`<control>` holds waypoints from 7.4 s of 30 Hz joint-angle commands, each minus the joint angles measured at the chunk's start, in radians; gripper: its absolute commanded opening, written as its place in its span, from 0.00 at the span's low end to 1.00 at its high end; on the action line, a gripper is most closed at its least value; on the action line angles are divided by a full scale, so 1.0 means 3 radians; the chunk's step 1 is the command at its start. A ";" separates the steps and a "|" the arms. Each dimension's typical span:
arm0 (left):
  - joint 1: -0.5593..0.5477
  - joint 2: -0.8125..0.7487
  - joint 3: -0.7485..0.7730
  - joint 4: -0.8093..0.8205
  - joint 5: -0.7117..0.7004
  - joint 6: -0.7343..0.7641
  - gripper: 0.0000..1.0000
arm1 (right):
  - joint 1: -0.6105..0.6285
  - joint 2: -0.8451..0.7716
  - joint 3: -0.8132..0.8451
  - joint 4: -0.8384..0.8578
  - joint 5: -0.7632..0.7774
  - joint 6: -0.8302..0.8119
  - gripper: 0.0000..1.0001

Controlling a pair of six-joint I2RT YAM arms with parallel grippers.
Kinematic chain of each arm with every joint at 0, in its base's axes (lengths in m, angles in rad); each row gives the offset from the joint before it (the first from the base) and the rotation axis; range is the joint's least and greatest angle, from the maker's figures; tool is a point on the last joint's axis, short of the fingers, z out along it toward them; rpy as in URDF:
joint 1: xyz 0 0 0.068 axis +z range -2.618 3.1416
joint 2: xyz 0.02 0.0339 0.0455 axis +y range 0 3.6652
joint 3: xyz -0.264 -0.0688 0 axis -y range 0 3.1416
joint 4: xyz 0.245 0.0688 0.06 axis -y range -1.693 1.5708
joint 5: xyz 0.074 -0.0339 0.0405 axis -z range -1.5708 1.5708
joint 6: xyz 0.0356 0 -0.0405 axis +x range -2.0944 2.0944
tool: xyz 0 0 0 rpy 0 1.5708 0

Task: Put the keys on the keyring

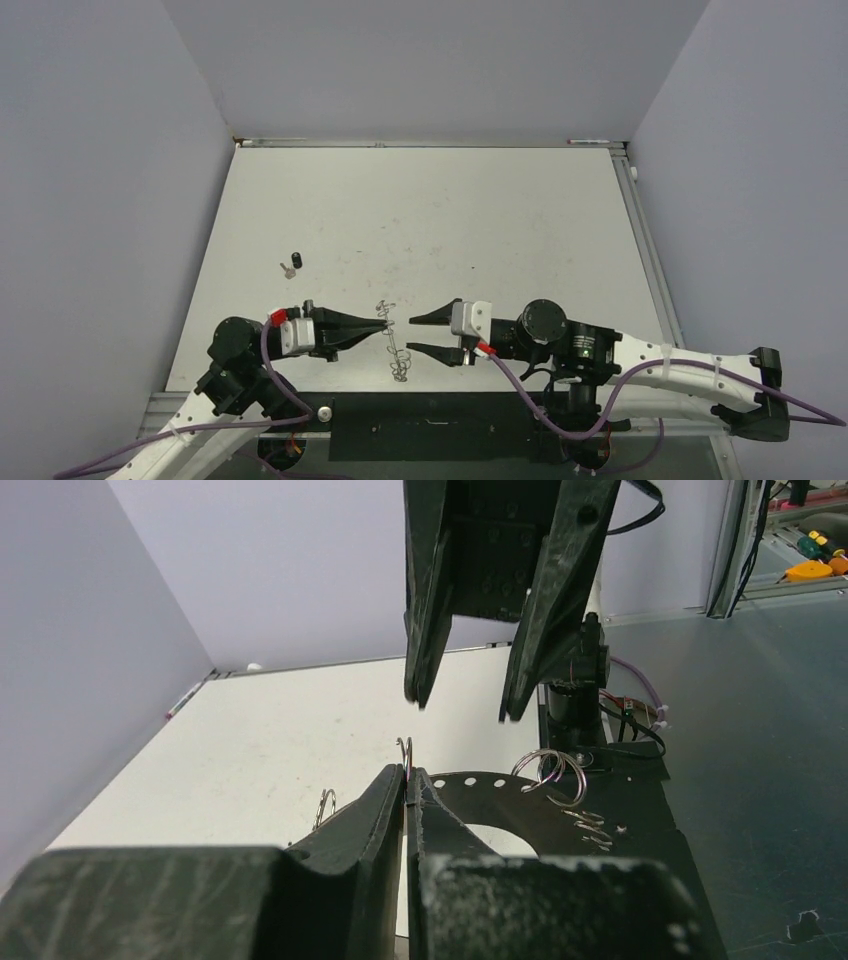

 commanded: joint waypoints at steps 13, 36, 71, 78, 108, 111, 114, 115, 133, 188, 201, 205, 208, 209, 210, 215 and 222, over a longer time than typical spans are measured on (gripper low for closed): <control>0.0056 -0.0341 -0.0019 -0.0223 -0.0870 0.1045 0.00 | -0.0077 0.0134 0.0121 0.0145 0.0675 -0.0034 0.44; 0.1341 -0.0349 0.0223 -0.0425 -0.3650 0.0790 0.00 | -0.1237 0.3107 0.2401 -0.0894 0.1647 0.2359 0.71; 0.1643 -0.0926 0.0227 -0.0465 -0.4395 0.0625 0.00 | -0.0716 0.6478 0.5473 0.0456 0.0300 0.2227 0.53; 0.1657 -0.0929 0.0226 -0.0484 -0.4360 0.0615 0.00 | -0.0710 0.6746 0.5690 0.0418 0.0489 0.2392 0.52; 0.1517 -0.0755 0.0237 -0.0564 -0.4131 0.0527 0.00 | -0.1284 0.2661 0.1468 -0.1510 0.2095 0.1835 0.42; 0.1510 -0.0705 0.0253 -0.0577 -0.4050 0.0499 0.00 | -0.1281 0.2210 0.1281 -0.1401 0.2077 0.1818 0.63; 0.1508 -0.0645 0.0241 -0.0578 -0.3890 0.0461 0.00 | -0.1321 0.2034 0.1004 -0.1082 0.1966 0.1742 0.67; 0.1507 -0.0617 0.0236 -0.0575 -0.3791 0.0433 0.00 | -0.1346 0.2062 0.0959 -0.1048 0.1908 0.1729 0.67; 0.1334 -0.0130 0.0217 -0.0578 -0.2810 0.0313 0.00 | -0.1728 0.2941 0.1028 -0.0379 0.1010 0.2298 0.50; 0.1261 -0.0223 0.0212 -0.0578 -0.2901 0.0399 0.00 | -0.1872 0.3189 0.0972 0.0042 0.0275 0.1965 0.05; 0.1261 -0.0232 0.0217 -0.0578 -0.2937 0.0408 0.00 | -0.1723 0.2800 0.0815 -0.0064 -0.0144 0.1489 0.05; 0.1261 -0.0233 0.0217 -0.0578 -0.2938 0.0409 0.00 | -0.1674 0.2940 0.0760 -0.0050 -0.0092 0.1538 0.05; 0.1261 -0.0219 0.0217 -0.0578 -0.2932 0.0409 0.00 | -0.1633 0.2943 0.0732 -0.0065 -0.0063 0.1534 0.05; 0.1261 -0.0214 0.0217 -0.0578 -0.2928 0.0409 0.00 | -0.1615 0.2924 0.0732 -0.0092 -0.0059 0.1516 0.05; 0.1259 -0.0213 0.0217 -0.0578 -0.2928 0.0409 0.00 | -0.1603 0.2905 0.0734 -0.0124 -0.0046 0.1495 0.05; 0.1261 -0.0208 0.0223 -0.0578 -0.2907 0.0409 0.00 | -0.1582 0.2867 0.0746 -0.0227 0.0013 0.1416 0.05; 0.1256 -0.0189 0.0217 -0.0578 -0.2885 0.0402 0.00 | -0.1511 0.2843 0.0734 -0.0283 -0.0104 0.1345 0.05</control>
